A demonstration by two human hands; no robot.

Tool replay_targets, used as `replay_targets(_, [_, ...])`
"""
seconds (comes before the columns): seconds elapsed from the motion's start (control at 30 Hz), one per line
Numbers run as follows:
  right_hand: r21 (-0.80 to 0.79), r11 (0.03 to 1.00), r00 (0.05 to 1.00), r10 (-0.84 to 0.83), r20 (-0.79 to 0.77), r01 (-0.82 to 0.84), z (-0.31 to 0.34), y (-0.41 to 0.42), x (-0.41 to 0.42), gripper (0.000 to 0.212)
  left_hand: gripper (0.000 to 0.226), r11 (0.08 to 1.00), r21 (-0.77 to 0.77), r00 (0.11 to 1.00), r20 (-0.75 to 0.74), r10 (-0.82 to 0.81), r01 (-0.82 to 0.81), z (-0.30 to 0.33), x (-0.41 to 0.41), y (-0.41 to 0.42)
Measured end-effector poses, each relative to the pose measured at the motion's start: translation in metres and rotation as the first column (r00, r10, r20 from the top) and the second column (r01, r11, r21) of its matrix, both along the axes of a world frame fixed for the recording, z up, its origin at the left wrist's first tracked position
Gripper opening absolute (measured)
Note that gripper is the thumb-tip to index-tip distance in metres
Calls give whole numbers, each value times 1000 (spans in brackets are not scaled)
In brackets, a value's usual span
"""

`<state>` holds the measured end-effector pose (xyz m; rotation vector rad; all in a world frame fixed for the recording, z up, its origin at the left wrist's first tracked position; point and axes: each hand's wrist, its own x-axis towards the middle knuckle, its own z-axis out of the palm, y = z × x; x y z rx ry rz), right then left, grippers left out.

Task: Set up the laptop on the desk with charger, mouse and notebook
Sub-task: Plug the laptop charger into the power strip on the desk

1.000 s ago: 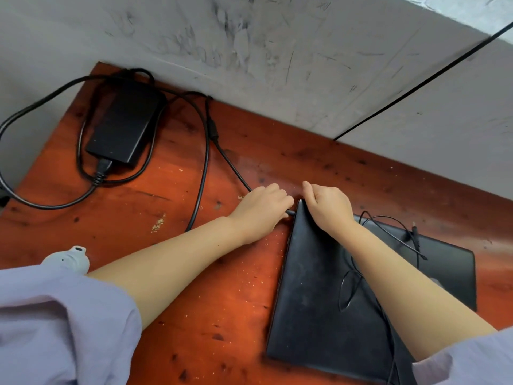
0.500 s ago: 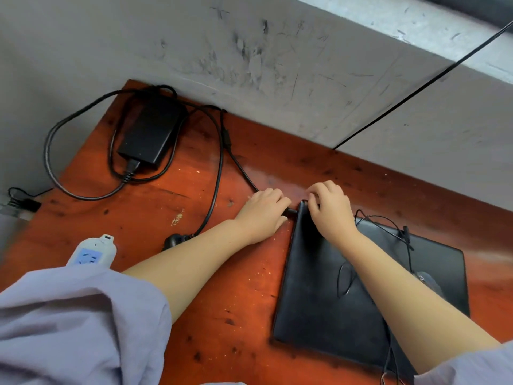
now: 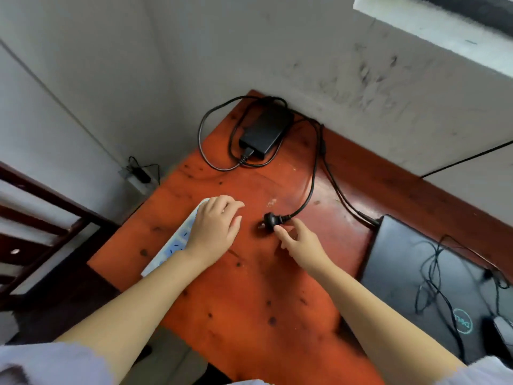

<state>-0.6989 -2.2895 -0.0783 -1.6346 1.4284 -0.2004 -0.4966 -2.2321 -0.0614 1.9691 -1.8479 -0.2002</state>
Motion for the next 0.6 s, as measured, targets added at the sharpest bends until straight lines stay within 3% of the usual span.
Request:
replay_targets(0.17, [95, 955, 945, -294, 147, 282, -4, -4, 33, 25, 51, 934, 148, 945, 103, 312, -324, -24, 35, 37])
replay_targets(0.23, [136, 948, 932, -308, 190, 286, 0, -8, 40, 17, 60, 896, 224, 923, 88, 374, -384, -30, 37, 41])
replay_targets(0.4, [62, 998, 931, -7, 364, -16, 21, -18, 72, 7, 61, 897, 229, 925, 76, 371, -379, -35, 36, 38])
replay_targets(0.6, [-115, 921, 903, 387, 188, -371, 36, -42, 112, 8, 56, 925, 212, 945, -13, 326, -316, -34, 39, 40])
